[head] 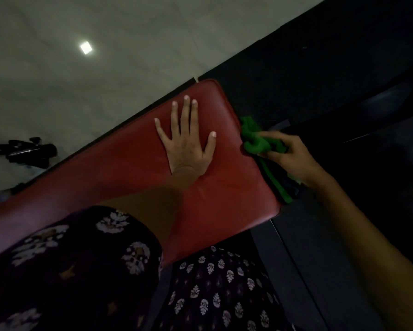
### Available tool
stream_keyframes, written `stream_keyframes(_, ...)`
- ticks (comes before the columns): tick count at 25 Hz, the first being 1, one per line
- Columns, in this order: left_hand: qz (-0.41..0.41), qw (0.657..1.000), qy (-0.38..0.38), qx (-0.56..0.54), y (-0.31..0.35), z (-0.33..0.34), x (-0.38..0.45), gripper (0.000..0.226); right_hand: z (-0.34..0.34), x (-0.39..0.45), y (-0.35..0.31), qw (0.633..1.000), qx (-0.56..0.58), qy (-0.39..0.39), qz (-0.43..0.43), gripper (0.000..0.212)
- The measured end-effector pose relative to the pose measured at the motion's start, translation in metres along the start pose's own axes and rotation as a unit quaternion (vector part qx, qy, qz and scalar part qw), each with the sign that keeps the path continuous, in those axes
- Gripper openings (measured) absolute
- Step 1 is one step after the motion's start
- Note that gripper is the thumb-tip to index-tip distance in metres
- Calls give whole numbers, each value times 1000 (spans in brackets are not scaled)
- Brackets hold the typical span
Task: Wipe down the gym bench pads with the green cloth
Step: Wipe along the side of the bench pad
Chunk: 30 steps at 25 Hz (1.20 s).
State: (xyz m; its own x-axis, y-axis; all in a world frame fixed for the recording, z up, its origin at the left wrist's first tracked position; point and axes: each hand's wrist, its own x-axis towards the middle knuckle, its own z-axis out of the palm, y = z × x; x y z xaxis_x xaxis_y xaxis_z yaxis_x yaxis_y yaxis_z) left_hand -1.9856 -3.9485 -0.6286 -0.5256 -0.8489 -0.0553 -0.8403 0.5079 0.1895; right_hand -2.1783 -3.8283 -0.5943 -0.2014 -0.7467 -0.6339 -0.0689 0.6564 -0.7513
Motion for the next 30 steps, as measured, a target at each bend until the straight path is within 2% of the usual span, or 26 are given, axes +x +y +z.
stream_keyframes(3, -5, 1000, 0, -5, 1, 0, 0, 70, 4, -13, 4, 1000, -9, 21, -1, 42)
stream_keyframes(8, -6, 1000, -3, -4, 2, 0, -1, 69, 15, 78, -47, 996, -25, 51, -76, 43)
stream_keyframes(11, -9, 1000, -15, -4, 3, 0, 0, 70, 15, 91, -57, 992, -51, 48, -102, 45)
stream_keyframes(16, -6, 1000, -22, 6, 1, -1, -1, 70, 12, 39, -24, 997, -61, 35, -45, 50)
stream_keyframes(22, -1, 999, -43, 23, 4, -6, -2, 70, 21, -45, 22, 992, -91, 81, 20, 50)
stream_keyframes(28, -10, 983, -180, 11, 5, -37, 6, 73, 49, -110, 37, 972, -148, 164, 81, 52)
stream_keyframes(30, -13, 970, -243, -17, 9, -56, 1, 73, 56, -122, 34, 966, -165, 160, 119, 52)
